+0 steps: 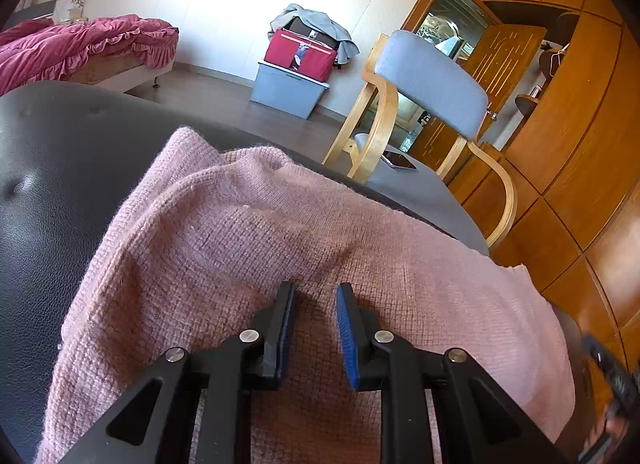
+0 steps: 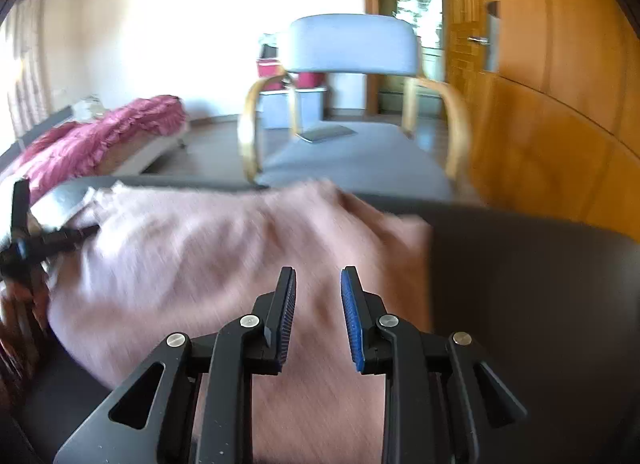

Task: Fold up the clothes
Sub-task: 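Release and press the folded sweater flat with both open grippers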

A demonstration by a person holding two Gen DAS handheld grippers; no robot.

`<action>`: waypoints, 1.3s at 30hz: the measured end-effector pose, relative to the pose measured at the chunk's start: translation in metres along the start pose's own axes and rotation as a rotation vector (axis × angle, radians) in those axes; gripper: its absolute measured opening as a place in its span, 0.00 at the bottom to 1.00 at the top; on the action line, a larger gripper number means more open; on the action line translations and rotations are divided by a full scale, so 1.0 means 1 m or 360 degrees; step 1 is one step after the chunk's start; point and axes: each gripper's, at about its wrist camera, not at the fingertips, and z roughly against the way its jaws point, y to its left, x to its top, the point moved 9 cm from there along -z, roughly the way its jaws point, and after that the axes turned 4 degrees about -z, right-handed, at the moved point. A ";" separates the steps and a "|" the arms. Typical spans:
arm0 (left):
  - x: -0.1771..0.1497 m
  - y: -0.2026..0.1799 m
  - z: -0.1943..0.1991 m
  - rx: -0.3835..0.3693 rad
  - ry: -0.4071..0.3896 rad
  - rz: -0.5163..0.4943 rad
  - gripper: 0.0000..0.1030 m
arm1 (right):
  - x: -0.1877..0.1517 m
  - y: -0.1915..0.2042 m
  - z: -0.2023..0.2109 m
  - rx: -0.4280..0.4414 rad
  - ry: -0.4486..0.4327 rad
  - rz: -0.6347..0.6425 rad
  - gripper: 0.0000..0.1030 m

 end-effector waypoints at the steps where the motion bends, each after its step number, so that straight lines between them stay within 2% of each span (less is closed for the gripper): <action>1: 0.000 0.000 0.000 -0.0006 -0.0001 0.0005 0.20 | 0.007 0.006 -0.014 0.0029 0.0022 0.0018 0.25; 3: 0.000 0.001 0.000 -0.0021 -0.0003 0.0018 0.20 | 0.010 0.018 -0.038 0.0063 0.0072 0.0062 0.25; 5: 0.000 0.002 0.000 -0.0041 -0.0005 0.0037 0.20 | 0.008 0.021 -0.073 -0.0013 0.0165 0.0156 0.25; 7: 0.000 0.003 -0.001 -0.0051 -0.0004 0.0049 0.20 | 0.002 0.005 -0.097 -0.0100 0.0258 0.0166 0.25; 9: 0.000 0.004 -0.002 -0.0048 0.0000 0.0048 0.20 | -0.001 -0.018 -0.099 -0.0103 0.0245 0.0019 0.26; 12: 0.001 0.003 -0.003 -0.0049 0.0004 0.0043 0.20 | -0.005 -0.066 -0.093 -0.0205 0.0204 -0.0254 0.26; 13: 0.001 0.003 -0.003 -0.0051 0.0005 0.0044 0.20 | -0.007 -0.077 -0.092 -0.0164 0.0188 -0.0355 0.22; 14: 0.001 0.002 -0.003 -0.0052 0.0006 0.0045 0.20 | -0.008 -0.082 -0.091 -0.0135 0.0179 -0.0412 0.14; 16: 0.001 0.003 -0.003 -0.0059 0.0006 0.0050 0.20 | -0.010 -0.087 -0.090 -0.0143 0.0170 -0.0455 0.09; 19: 0.002 0.003 -0.003 -0.0075 0.0004 0.0065 0.20 | -0.008 -0.087 -0.088 -0.0207 0.0150 -0.0436 0.07; 23: 0.002 0.003 -0.004 -0.0081 0.0003 0.0072 0.20 | 0.000 -0.072 -0.060 -0.0168 0.0044 -0.0394 0.12; 27: 0.002 0.003 -0.004 -0.0081 0.0003 0.0073 0.20 | -0.004 -0.028 -0.048 0.0054 0.0008 -0.0183 0.12; 30: 0.002 0.003 -0.003 -0.0084 0.0001 0.0076 0.20 | -0.028 0.005 -0.050 0.0221 0.0154 -0.0035 0.12; 31: 0.002 0.003 -0.003 -0.0087 0.0000 0.0080 0.20 | -0.039 0.006 -0.054 0.0184 0.0209 0.0019 0.12; 32: 0.003 0.004 -0.003 -0.0091 -0.0001 0.0083 0.20 | -0.046 -0.003 -0.057 0.0081 0.0228 0.0064 0.12; 33: 0.003 0.004 -0.003 -0.0093 -0.0002 0.0087 0.20 | -0.049 -0.013 -0.055 0.0017 0.0205 0.0067 0.12; 37: 0.002 0.006 -0.003 -0.0097 -0.0003 0.0093 0.20 | -0.059 -0.082 -0.040 -0.0042 0.0140 -0.0405 0.09; 39: 0.002 0.006 -0.003 -0.0100 -0.0003 0.0093 0.20 | -0.061 -0.095 -0.041 0.0001 0.0134 -0.0527 0.08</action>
